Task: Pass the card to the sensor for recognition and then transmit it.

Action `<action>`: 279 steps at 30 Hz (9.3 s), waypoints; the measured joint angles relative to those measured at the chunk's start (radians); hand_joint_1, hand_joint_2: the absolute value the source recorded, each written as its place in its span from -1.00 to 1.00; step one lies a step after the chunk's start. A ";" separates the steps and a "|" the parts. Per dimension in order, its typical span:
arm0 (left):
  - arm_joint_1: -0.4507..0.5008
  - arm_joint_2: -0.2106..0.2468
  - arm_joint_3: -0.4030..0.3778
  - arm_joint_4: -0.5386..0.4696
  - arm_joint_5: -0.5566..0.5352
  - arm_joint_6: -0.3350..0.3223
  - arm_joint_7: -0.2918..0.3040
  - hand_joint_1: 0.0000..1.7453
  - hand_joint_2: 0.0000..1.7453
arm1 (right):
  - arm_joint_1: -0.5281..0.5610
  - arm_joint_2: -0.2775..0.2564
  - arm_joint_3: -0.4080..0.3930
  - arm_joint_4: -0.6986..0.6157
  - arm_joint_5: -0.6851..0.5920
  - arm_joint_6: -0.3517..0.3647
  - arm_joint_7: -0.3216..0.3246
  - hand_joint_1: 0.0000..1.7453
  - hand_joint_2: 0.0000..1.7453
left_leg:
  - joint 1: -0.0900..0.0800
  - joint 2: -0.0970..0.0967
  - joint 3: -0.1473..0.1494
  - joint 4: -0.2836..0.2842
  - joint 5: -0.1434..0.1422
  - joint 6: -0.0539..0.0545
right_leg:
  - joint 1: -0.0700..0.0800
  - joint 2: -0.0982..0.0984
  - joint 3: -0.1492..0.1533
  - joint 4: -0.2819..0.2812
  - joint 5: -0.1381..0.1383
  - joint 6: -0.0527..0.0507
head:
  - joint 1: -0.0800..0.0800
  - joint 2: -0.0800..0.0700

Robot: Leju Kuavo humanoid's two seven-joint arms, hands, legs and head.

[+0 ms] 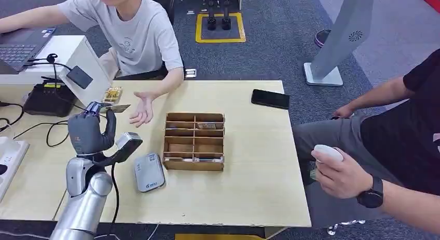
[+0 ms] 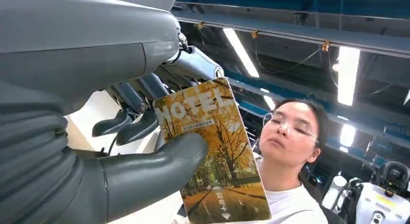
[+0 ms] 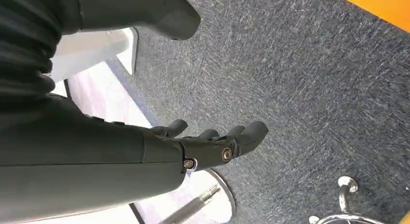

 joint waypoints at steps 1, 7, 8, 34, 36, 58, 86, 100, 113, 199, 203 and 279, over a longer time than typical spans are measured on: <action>-0.001 0.000 0.000 0.003 -0.006 0.000 0.002 1.00 1.00 | 0.000 0.000 0.000 0.000 0.001 0.000 0.000 -1.00 1.00 | 0.000 0.000 0.000 0.000 0.000 0.000 | 0.000 0.000 0.000 0.000 0.000 0.000 | 0.000 0.000; -0.005 0.000 0.000 0.018 -0.013 0.000 0.006 1.00 1.00 | -0.001 0.000 0.000 0.000 0.001 0.000 0.000 -1.00 1.00 | 0.000 0.000 0.000 0.000 0.000 0.000 | 0.000 0.000 0.000 0.000 0.000 0.000 | 0.000 0.000; -0.007 0.000 0.000 0.021 -0.011 0.000 0.006 1.00 1.00 | -0.001 0.000 0.000 0.000 0.001 0.000 0.000 -1.00 1.00 | 0.000 0.000 0.000 0.000 0.000 0.000 | 0.000 0.000 0.000 0.000 0.000 0.000 | 0.000 0.000; 0.037 0.014 -0.097 -0.022 0.158 -0.115 0.058 -1.00 1.00 | 0.010 0.000 -0.024 -0.003 0.004 -0.019 -0.007 -1.00 1.00 | 0.000 0.000 -0.002 0.000 0.000 0.000 | 0.000 0.000 -0.001 0.000 0.000 0.000 | 0.000 0.000; 0.050 0.018 -0.108 -0.046 0.162 -0.120 0.060 -1.00 1.00 | 0.010 0.000 -0.026 -0.003 0.004 -0.020 -0.007 -1.00 1.00 | 0.000 0.000 -0.002 0.000 0.000 0.000 | 0.000 0.000 -0.002 0.000 0.000 0.000 | 0.000 0.000; 0.271 0.230 -0.498 -0.375 -0.155 -0.372 0.151 -1.00 1.00 | 0.032 0.000 -0.083 0.001 0.005 -0.040 -0.002 -1.00 1.00 | 0.000 0.001 -0.002 0.000 0.000 0.000 | 0.000 0.001 -0.002 0.000 0.000 0.001 | 0.000 0.000; 0.200 0.124 -0.573 -0.191 -0.140 -0.353 0.294 -1.00 1.00 | 0.028 0.000 -0.099 0.000 0.038 -0.037 0.000 -1.00 1.00 | 0.000 0.000 -0.002 0.000 -0.001 0.000 | 0.000 0.001 -0.003 0.000 0.000 0.001 | 0.000 0.000; 0.195 0.105 -0.537 -0.146 -0.125 -0.335 0.302 -1.00 1.00 | 0.028 0.000 -0.100 0.000 0.051 -0.036 0.009 -1.00 1.00 | 0.000 0.001 -0.003 0.000 -0.001 0.000 | 0.000 0.001 -0.003 0.000 0.000 0.001 | 0.000 0.000; 0.193 0.080 -0.466 -0.096 -0.130 -0.306 0.312 -1.00 1.00 | 0.027 0.000 -0.105 0.000 0.071 -0.036 0.000 -1.00 1.00 | 0.000 0.001 -0.003 0.000 -0.001 0.000 | 0.000 0.001 -0.003 0.000 0.000 0.001 | 0.000 0.000; 0.149 0.008 -0.408 0.031 -0.028 -0.296 0.261 1.00 1.00 | 0.012 0.014 -0.150 -0.008 0.139 -0.022 0.013 -1.00 1.00 | 0.000 0.000 -0.003 0.000 -0.001 0.000 | 0.000 0.001 -0.002 0.000 0.000 0.001 | 0.000 0.000; 0.149 0.009 -0.407 0.031 -0.019 -0.302 0.258 1.00 1.00 | 0.012 0.014 -0.151 -0.008 0.142 -0.021 0.013 -1.00 1.00 | 0.000 0.000 -0.003 0.000 -0.001 0.000 | 0.000 0.001 -0.002 0.000 0.000 0.001 | 0.000 0.000; 0.142 0.219 -0.050 -0.211 -0.016 -0.100 0.352 -1.00 1.00 | 0.037 0.031 -0.258 -0.007 0.169 -0.045 0.000 -1.00 1.00 | 0.001 0.003 -0.003 -0.001 -0.001 -0.001 | 0.000 0.003 -0.003 0.000 -0.001 0.000 | 0.000 0.000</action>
